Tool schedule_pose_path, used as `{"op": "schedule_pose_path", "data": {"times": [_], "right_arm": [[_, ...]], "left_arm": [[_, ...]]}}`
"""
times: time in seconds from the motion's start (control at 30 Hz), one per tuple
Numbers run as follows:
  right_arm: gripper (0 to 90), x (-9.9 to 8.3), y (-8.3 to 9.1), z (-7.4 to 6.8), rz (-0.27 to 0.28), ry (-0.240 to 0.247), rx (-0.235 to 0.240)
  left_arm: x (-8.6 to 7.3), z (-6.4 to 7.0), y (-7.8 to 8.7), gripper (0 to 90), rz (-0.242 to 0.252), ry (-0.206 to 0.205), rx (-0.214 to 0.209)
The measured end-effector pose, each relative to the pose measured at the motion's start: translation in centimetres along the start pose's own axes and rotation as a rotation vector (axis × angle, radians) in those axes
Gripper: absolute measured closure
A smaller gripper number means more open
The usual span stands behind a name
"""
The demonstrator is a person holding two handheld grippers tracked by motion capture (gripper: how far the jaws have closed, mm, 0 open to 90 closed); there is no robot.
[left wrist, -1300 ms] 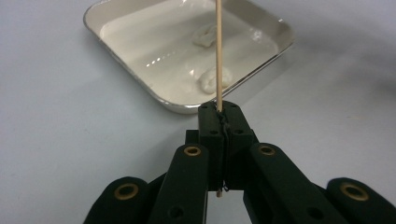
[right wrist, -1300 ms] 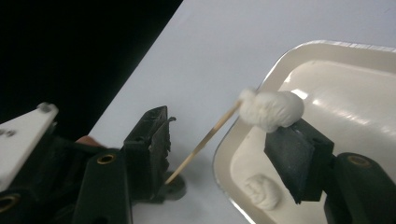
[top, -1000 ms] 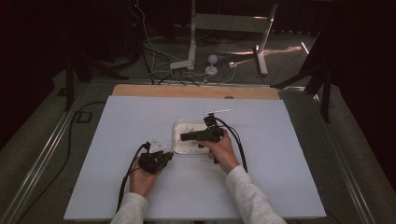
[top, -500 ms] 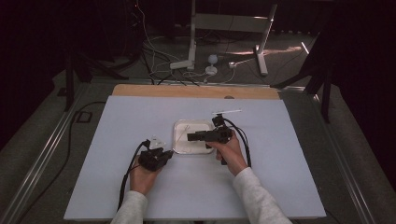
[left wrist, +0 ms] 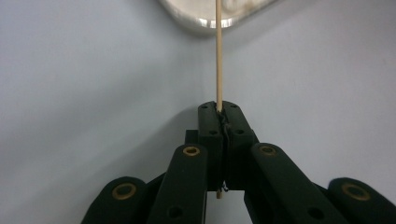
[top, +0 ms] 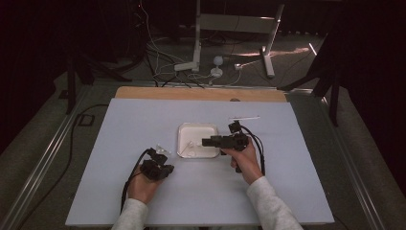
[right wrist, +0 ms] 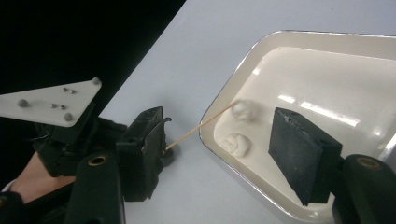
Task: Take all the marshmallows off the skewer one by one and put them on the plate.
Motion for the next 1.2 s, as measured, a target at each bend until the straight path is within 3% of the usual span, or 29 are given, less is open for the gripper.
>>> {"op": "schedule_pose_path", "data": {"times": [0.23, 0.43, 0.6, 0.7, 0.83, 0.93, 1.13, 1.2], "right_arm": [[34.6, 0.0, 0.7, -0.6, 0.005, 0.039, -0.016], [34.7, 0.0, 0.5, -0.8, 0.008, 0.049, -0.019], [34.6, -0.2, 0.2, -0.9, 0.001, 0.053, -0.017], [35.0, -0.3, -0.2, -1.2, -0.007, 0.064, -0.020], [48.0, -0.5, -1.6, -1.8, -0.039, 0.111, 0.000], [55.6, -0.9, -3.0, -2.0, -0.095, 0.144, -0.049], [62.8, -1.5, -5.0, -1.9, -0.195, 0.228, -0.161], [63.3, -1.6, -5.5, -1.9, -0.216, 0.243, -0.174]], "left_arm": [[-2.2, -0.9, 2.0, 89.2, -0.068, -0.011, 0.024], [-3.4, -1.8, 3.2, 89.1, -0.078, -0.010, 0.059], [-2.8, -2.0, 3.2, 89.0, -0.028, -0.027, 0.058], [-2.1, -1.4, 2.6, 89.0, -0.029, -0.050, 0.039], [-1.2, 0.1, 2.2, 89.0, -0.016, -0.081, 0.012], [-0.6, 1.0, 2.2, 89.0, -0.001, -0.097, -0.003], [-0.2, 1.5, 2.4, 89.1, 0.009, -0.094, -0.037], [-0.2, 1.6, 2.4, 89.1, 0.006, -0.098, -0.051]]}}
Point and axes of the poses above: each handheld gripper's, and its own axes: y roughly backward along the jaws, x roughly out of its top, z roughly to its right, the point moved 3 cm from there along -y, roughly forward along the jaws, and after that the axes turned 12 degrees about y, right-handed, at the moved point
